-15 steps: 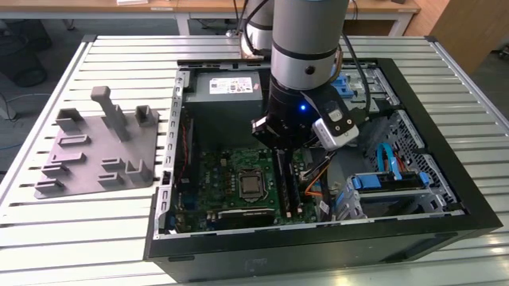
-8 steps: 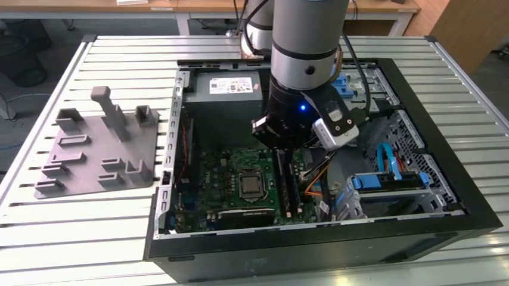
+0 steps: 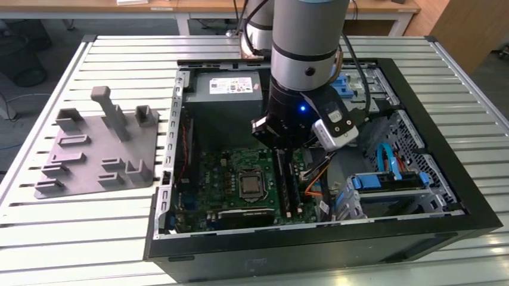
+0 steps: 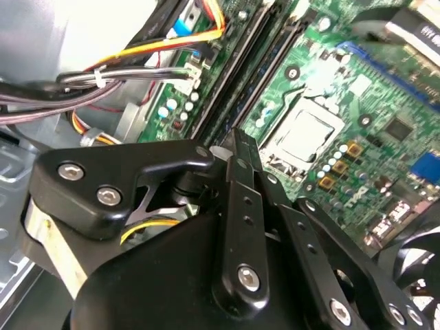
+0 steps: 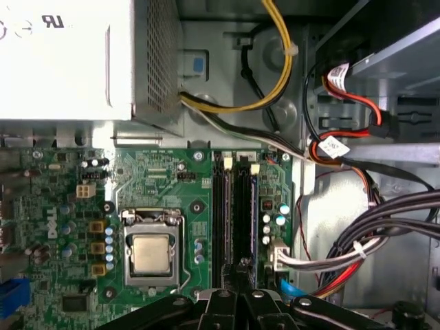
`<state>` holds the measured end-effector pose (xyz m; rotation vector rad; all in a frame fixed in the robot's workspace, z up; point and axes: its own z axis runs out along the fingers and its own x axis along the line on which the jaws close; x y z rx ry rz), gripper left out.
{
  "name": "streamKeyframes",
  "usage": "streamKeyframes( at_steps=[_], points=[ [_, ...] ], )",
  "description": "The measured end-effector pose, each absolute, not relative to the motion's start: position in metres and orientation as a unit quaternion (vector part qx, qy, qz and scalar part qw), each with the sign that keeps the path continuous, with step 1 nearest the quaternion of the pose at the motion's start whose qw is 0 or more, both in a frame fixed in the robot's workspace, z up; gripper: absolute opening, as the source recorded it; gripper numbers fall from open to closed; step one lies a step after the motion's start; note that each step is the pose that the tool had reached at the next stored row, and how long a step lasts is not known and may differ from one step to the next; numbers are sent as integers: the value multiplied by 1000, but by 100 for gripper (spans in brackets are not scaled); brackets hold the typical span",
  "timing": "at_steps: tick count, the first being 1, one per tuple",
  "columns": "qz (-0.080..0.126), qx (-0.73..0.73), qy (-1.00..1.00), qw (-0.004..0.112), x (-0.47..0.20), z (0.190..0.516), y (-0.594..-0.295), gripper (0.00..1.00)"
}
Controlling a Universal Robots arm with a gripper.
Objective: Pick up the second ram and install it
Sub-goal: 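Press down the second ram until it locks into place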
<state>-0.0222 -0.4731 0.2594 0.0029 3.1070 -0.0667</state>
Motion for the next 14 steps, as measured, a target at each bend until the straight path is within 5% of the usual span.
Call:
streamKeyframes(
  at_steps=[14],
  points=[
    [-5,2,1000,17,-22,237,-450,10]
  ],
)
